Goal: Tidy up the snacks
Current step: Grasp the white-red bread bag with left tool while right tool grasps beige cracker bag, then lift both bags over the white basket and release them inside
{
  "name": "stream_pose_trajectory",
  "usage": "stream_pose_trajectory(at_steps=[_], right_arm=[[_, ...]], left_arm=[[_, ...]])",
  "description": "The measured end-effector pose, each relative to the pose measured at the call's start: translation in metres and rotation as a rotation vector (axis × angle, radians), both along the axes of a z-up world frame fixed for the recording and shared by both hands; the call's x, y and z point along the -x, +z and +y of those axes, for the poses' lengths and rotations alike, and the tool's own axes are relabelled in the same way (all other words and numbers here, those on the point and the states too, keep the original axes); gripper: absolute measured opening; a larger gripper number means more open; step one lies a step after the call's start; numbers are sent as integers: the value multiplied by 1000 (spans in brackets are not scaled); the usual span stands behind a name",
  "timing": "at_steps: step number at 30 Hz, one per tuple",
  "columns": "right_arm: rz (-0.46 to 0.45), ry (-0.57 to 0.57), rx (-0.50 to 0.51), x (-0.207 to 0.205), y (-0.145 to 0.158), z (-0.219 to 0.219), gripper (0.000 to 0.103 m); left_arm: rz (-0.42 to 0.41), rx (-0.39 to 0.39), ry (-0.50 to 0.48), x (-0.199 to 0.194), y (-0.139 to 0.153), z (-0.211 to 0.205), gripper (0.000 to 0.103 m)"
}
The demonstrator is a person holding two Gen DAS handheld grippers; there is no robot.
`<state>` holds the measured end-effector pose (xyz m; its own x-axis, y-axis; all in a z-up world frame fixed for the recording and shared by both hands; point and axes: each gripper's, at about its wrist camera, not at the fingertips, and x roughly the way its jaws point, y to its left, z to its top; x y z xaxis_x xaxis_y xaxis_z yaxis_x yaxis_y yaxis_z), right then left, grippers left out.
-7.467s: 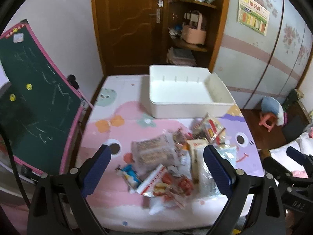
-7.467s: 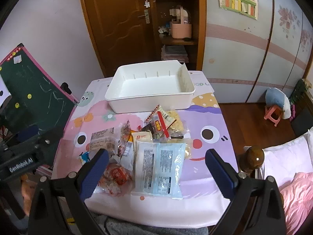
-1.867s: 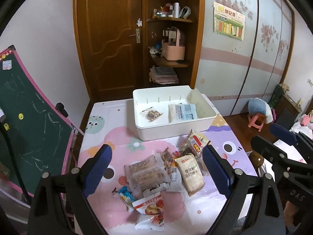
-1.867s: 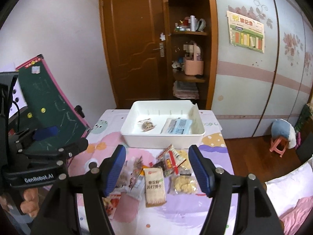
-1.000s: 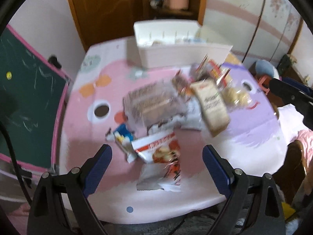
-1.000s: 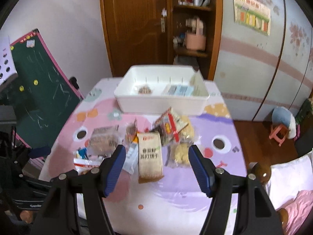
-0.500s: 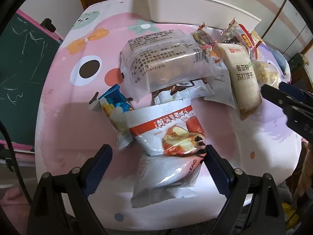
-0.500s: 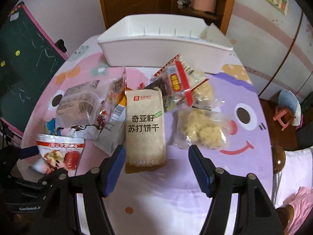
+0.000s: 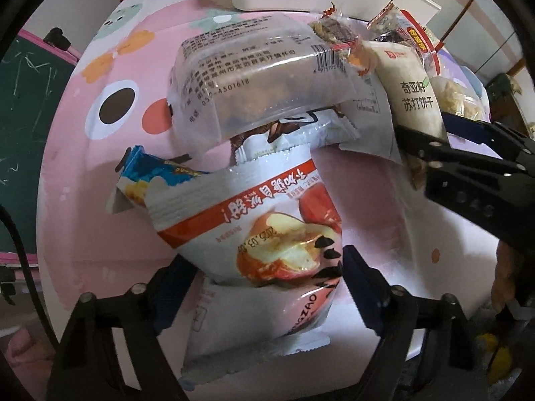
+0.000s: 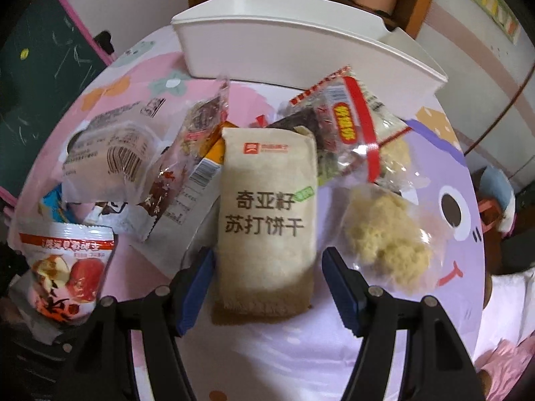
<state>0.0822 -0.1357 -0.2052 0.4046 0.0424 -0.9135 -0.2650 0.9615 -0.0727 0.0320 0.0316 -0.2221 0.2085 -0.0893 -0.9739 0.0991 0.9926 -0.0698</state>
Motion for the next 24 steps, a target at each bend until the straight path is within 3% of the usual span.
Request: stream_pose_trajectory(at_steps=[3, 10, 24], right_arm=[[-13, 9, 9, 1, -2, 3, 57], [-39, 17, 2, 10, 2, 3, 54], [-170, -43, -178, 46, 73, -27, 54]], left_arm=[[-17, 1, 0, -2, 5, -1, 65], [-46, 35, 22, 0, 17, 1, 52], [-298, 37, 1, 34, 85, 1, 47]])
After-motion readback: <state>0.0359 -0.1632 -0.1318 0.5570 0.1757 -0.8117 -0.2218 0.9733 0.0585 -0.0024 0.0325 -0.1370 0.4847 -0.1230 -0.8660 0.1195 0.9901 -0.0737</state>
